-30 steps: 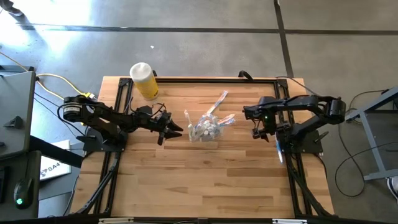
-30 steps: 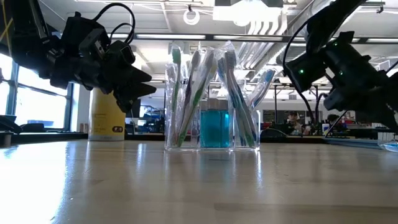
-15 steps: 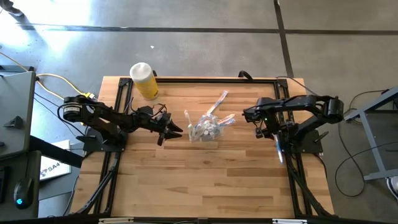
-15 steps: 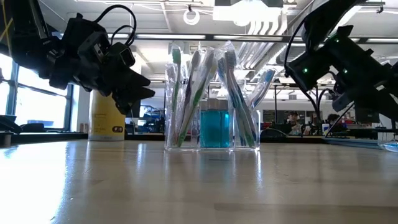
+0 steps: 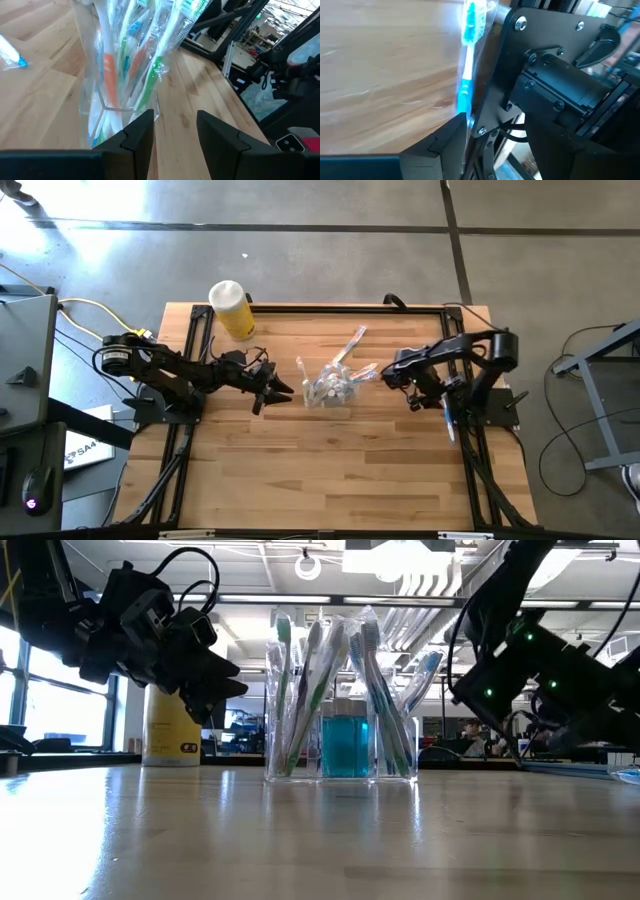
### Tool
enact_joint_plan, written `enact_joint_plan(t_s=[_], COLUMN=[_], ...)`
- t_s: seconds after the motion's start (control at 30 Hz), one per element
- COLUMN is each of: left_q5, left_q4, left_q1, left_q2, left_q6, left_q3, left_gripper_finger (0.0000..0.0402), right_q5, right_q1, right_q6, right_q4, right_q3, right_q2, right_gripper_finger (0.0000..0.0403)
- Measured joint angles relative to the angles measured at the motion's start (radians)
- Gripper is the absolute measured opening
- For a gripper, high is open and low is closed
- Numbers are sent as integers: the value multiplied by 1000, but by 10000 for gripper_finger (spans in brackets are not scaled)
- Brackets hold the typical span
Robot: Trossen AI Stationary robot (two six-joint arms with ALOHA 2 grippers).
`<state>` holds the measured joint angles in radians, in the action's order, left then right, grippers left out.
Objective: Pick & Place toothbrushing station
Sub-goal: Put the blue toothbrush into the transparent organizer
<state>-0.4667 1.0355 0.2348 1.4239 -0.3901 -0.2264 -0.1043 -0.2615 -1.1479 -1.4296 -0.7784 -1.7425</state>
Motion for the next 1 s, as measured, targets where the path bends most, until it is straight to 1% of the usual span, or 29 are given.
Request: enact_joint_plan(t_s=[0.2,0.3,0.37,0.43,0.53,0.6,0.77,0.9,1.0], left_q5=[-1,-1,-2,-2,-2,-2,-2,-1,-1], left_q4=[-12,-20,-23,-26,-34,-35,-36,-41,-41], left_q1=[0,0,0,0,-1,-1,-1,-18,-41], left_q2=[0,0,0,0,0,0,0,0,0], left_q6=[0,0,0,0,0,1,1,0,6], left_q3=[0,0,0,0,0,0,0,0,0], left_gripper_finger=[145,145,145,145,145,145,145,145,145], right_q5=[6,4,3,21,98,126,104,89,88], right_q1=[0,0,0,0,1,0,0,-4,-3], right_q6=[36,81,81,63,24,23,78,70,40], right_q4=[27,168,207,201,141,125,205,226,222], right_q3=[-9,-8,-6,-6,-7,-7,-4,13,32], right_q2=[-102,-119,-121,-121,-122,-123,-123,-120,-125], right_gripper_finger=[193,193,193,193,193,193,193,192,178])
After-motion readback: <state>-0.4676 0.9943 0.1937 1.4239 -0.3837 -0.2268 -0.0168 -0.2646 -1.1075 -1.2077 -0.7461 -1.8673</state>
